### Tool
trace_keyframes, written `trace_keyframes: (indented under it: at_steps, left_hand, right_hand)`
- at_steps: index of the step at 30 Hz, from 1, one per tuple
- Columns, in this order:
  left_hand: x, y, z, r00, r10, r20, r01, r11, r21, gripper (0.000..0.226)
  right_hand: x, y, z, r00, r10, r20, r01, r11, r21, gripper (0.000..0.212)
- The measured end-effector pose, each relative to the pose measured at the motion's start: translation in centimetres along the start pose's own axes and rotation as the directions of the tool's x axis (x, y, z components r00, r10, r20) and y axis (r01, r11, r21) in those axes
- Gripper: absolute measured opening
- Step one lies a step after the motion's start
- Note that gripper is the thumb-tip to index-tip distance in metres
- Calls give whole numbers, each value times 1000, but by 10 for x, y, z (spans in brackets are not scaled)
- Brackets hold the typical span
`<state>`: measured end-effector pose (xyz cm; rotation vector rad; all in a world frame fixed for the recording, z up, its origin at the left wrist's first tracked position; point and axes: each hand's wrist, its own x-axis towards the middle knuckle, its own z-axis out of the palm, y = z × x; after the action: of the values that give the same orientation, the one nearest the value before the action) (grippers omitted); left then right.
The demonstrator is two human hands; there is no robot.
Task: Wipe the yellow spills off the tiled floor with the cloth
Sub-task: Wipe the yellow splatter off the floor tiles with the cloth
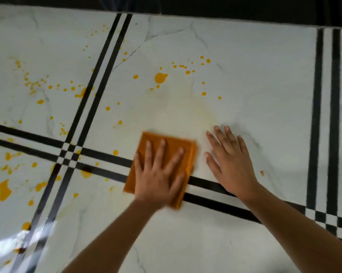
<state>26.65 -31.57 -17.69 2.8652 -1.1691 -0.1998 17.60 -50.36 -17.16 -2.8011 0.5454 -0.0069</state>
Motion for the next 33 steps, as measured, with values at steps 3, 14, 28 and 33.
trace_keyframes:
  at_steps: [3,14,28,33]
  left_hand:
    - [-13,-42,1,994,104,32,-105,993,45,62]
    - [-43,-79,-5,995,-75,64,73,997,26,64]
    - [-91,-24,2,948,-312,67,317,946,-69,61]
    - [-67,-90,-2,951,-307,47,308,950,-41,63]
  right_hand:
    - [-9,-28,7,996,-89,-3,89,996,15,54]
    - [-21,-41,32,989,-146,6,146,985,-88,55]
    - [-22,-41,32,987,-160,-18,157,982,-104,54]
    - [-21,-43,31,989,-147,0,146,983,-109,53]
